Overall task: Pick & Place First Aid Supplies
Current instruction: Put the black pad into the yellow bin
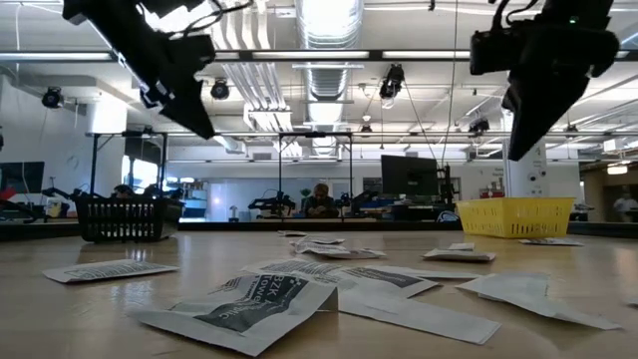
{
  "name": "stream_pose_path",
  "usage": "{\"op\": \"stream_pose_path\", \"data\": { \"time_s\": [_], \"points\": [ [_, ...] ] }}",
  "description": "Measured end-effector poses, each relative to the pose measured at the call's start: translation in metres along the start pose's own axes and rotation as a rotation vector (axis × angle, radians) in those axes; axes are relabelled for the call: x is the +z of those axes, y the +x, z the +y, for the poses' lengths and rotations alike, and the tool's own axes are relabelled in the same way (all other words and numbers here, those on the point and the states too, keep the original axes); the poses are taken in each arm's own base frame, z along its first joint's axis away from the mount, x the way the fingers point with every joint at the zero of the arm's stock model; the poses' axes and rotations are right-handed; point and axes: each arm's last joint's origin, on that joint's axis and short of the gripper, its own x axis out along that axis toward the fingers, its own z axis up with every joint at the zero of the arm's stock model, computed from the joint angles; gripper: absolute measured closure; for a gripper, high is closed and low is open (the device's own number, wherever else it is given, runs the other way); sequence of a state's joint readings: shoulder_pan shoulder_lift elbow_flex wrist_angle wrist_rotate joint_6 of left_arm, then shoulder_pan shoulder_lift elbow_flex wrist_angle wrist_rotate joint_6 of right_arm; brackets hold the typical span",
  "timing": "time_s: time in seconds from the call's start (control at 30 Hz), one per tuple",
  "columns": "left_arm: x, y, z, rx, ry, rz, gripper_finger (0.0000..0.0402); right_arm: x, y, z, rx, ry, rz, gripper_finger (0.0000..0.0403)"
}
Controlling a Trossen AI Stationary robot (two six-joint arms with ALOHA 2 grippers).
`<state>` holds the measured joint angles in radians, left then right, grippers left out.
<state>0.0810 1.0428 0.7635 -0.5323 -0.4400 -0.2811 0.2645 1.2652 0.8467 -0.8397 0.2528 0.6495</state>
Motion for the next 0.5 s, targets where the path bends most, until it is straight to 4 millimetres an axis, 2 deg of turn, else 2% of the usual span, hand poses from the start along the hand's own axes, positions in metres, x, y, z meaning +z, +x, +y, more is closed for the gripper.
{"op": "stream_pose_path", "data": {
  "time_s": [0.23,0.5],
  "points": [
    [0.007,-0.006,-0.015,-0.105,0.073,-0.096,0.0269,-0.009,-0.002,0.001,-0.008,-0.038,0.067,0.0346],
    [0.006,-0.001,-0.021,-0.119,0.097,-0.085,0.0271,-0.021,-0.004,-0.008,-0.102,-0.078,0.185,0.0346]
  ]
}}
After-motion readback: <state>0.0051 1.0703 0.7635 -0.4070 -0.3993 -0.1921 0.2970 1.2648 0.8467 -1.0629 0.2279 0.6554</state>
